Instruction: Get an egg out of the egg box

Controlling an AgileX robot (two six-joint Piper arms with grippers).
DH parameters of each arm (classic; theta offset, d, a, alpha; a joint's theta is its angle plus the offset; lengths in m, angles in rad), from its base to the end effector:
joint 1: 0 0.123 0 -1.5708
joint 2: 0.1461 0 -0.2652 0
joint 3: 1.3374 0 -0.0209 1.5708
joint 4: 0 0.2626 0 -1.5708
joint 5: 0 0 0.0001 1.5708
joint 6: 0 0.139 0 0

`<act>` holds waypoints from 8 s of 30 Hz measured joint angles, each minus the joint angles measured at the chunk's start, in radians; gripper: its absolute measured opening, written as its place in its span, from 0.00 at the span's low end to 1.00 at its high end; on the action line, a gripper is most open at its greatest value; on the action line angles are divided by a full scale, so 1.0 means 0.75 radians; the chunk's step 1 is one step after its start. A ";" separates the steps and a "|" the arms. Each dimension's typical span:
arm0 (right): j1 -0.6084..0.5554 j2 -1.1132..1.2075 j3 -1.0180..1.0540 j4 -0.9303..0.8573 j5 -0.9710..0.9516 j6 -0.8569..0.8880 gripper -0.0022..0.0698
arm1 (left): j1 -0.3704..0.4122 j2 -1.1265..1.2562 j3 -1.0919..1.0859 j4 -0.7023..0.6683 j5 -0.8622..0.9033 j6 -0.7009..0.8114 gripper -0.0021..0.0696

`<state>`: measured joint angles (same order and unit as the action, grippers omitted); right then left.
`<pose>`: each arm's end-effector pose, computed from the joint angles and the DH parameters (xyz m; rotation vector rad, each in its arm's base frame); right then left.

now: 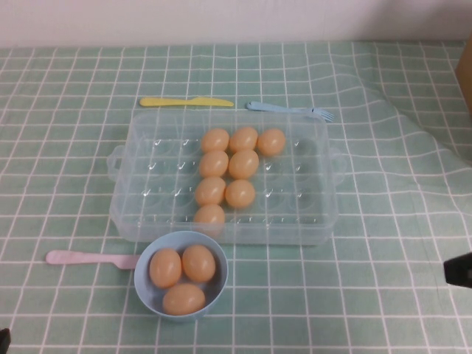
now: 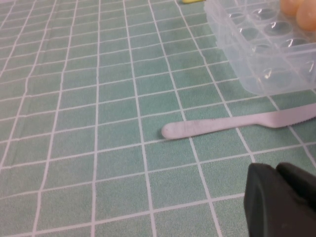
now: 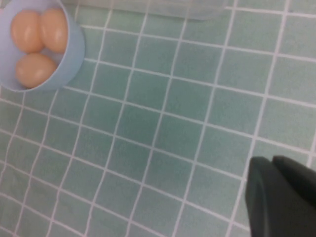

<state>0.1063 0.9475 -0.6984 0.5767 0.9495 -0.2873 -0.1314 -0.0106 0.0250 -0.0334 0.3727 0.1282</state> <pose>0.1975 0.0831 0.2303 -0.2082 2.5621 0.6620 0.1290 -0.0188 0.1577 0.2216 1.8574 -0.0350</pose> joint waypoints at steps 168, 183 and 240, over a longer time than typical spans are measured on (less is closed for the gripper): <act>1.096 1.377 -1.377 -0.527 0.252 0.438 0.62 | 0.000 0.000 0.000 0.000 0.000 -0.002 0.03; 1.067 1.451 -1.377 -0.585 0.184 0.694 0.62 | 0.000 0.000 0.000 0.000 0.000 -0.002 0.03; 1.085 0.296 -0.521 -0.650 0.260 0.587 0.01 | 0.000 0.000 0.000 0.000 0.000 -0.002 0.03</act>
<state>0.9198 1.1696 -1.0892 0.0893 1.1445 0.1529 -0.1314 -0.0106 0.0250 -0.0334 0.3727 0.1265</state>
